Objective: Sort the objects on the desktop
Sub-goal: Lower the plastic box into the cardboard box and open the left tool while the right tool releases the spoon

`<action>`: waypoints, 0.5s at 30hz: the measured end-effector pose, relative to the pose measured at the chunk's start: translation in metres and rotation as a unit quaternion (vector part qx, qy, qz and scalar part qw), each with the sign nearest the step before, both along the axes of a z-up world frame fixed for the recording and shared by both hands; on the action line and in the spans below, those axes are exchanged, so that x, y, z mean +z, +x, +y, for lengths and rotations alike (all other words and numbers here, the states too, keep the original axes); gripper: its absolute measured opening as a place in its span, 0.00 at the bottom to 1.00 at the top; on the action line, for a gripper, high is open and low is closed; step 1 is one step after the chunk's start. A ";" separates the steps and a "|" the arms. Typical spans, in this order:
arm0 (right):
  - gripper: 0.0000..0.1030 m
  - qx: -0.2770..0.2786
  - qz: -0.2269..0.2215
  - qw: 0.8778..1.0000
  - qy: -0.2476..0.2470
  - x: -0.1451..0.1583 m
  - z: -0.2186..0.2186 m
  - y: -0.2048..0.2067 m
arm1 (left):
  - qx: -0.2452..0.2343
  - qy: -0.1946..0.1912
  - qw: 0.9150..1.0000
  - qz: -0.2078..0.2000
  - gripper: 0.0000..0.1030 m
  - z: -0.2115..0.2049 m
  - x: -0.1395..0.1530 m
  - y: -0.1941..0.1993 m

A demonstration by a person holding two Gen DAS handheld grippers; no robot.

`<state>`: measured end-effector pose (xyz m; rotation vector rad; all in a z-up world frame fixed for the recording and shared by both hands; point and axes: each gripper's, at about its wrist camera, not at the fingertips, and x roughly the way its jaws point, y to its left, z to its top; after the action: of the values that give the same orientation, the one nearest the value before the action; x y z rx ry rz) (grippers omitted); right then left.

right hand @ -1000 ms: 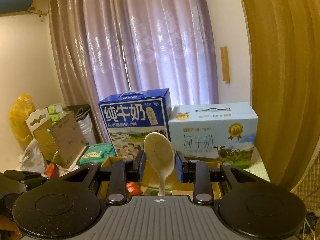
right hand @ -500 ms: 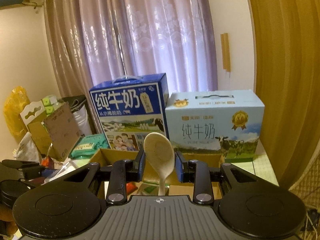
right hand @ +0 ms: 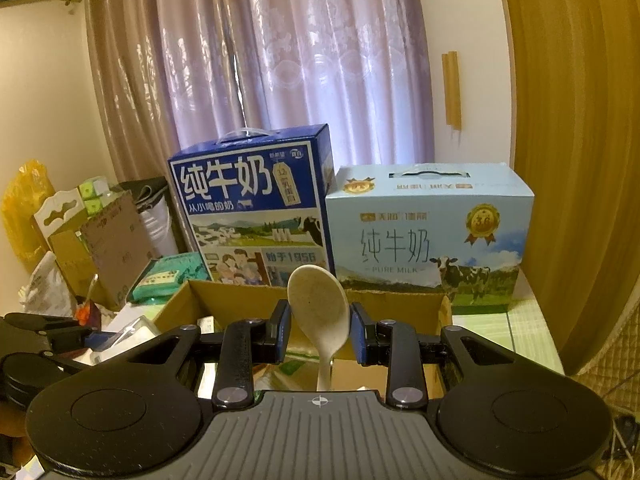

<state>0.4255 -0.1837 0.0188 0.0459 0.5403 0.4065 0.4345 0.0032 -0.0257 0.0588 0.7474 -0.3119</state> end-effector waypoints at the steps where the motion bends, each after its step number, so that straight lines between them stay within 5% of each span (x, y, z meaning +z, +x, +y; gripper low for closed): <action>1: 0.27 0.000 0.000 1.000 -0.001 -0.001 0.001 0.000 | 0.000 0.000 1.000 0.000 0.64 0.000 0.000 0.000; 15: 0.27 0.008 0.012 1.000 -0.014 -0.011 0.008 0.006 | 0.002 0.003 1.000 -0.010 0.73 0.000 -0.003 0.006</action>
<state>0.4314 -0.1757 0.0079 0.0208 0.5709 0.4140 0.4402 0.0033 -0.0283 0.0660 0.7281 -0.3041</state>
